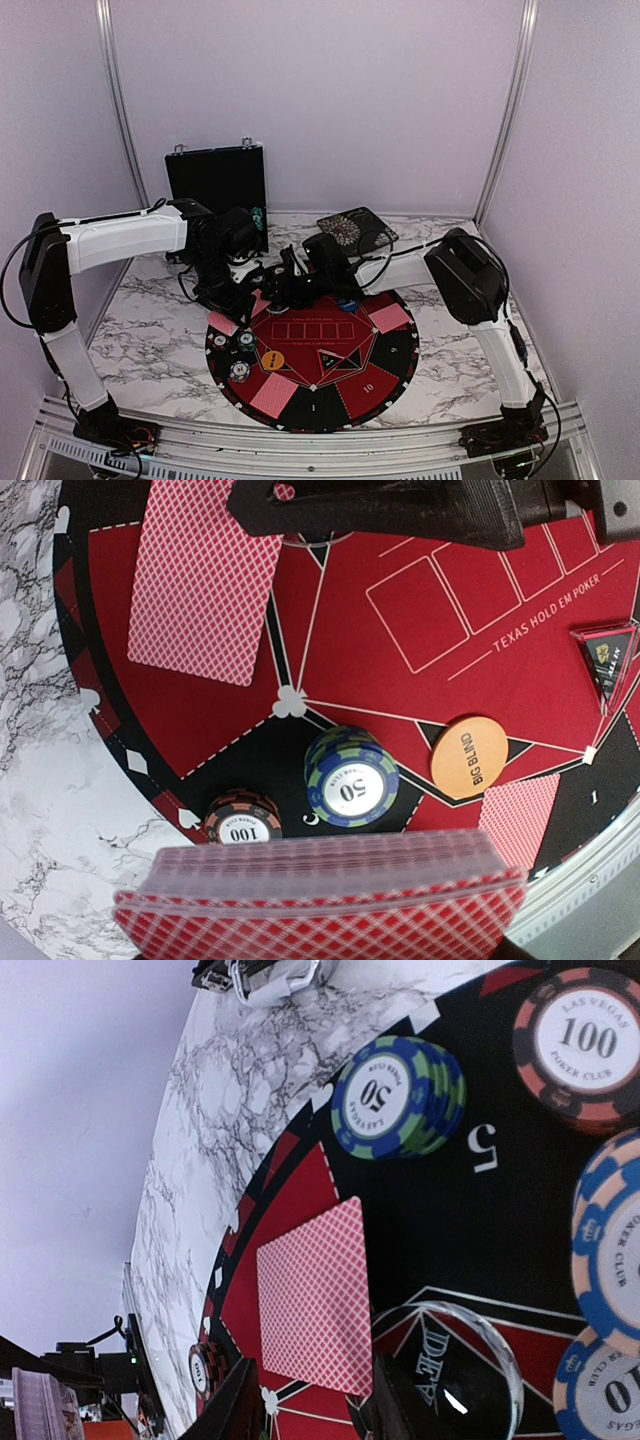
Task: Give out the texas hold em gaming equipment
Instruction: Distribute the poker card in the dealer area.
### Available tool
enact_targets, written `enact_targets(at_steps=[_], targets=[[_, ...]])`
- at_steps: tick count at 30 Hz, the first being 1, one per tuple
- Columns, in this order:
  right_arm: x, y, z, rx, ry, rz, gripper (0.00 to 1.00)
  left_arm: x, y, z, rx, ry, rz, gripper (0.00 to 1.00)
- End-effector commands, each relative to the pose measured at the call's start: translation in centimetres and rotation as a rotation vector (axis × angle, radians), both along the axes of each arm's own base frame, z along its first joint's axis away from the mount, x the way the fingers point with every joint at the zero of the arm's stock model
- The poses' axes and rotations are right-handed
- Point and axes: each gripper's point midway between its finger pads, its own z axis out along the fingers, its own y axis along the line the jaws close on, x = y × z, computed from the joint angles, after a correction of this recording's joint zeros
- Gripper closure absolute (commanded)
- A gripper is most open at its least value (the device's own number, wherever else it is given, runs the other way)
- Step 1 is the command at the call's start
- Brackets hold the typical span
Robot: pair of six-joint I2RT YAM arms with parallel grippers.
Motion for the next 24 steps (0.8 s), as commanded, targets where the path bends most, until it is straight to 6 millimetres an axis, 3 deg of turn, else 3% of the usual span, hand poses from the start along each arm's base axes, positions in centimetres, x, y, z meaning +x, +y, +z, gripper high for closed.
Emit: enact_targets(at_steps=[1,7,16,24], targets=[[1.1,0.3,3.6,0.011,-0.079,-0.027,0.62,-0.5,0.5,1.0,-0.008,-0.004,0.005,0.77],[0.6,0.7,3.5,0.02,-0.07,-0.012,0.61,-0.5,0.5,0.9,-0.008,-0.002,0.004,0.77],[-1.7,2.9,2.6,0.029,-0.042,0.051,0.61,-0.5,0.5,0.9,-0.006,-0.001,0.003,0.78],[-2.0,3.3,2.3,0.023,-0.041,0.067,0.62,-0.5,0.5,0.8,-0.007,-0.001,-0.001,0.78]])
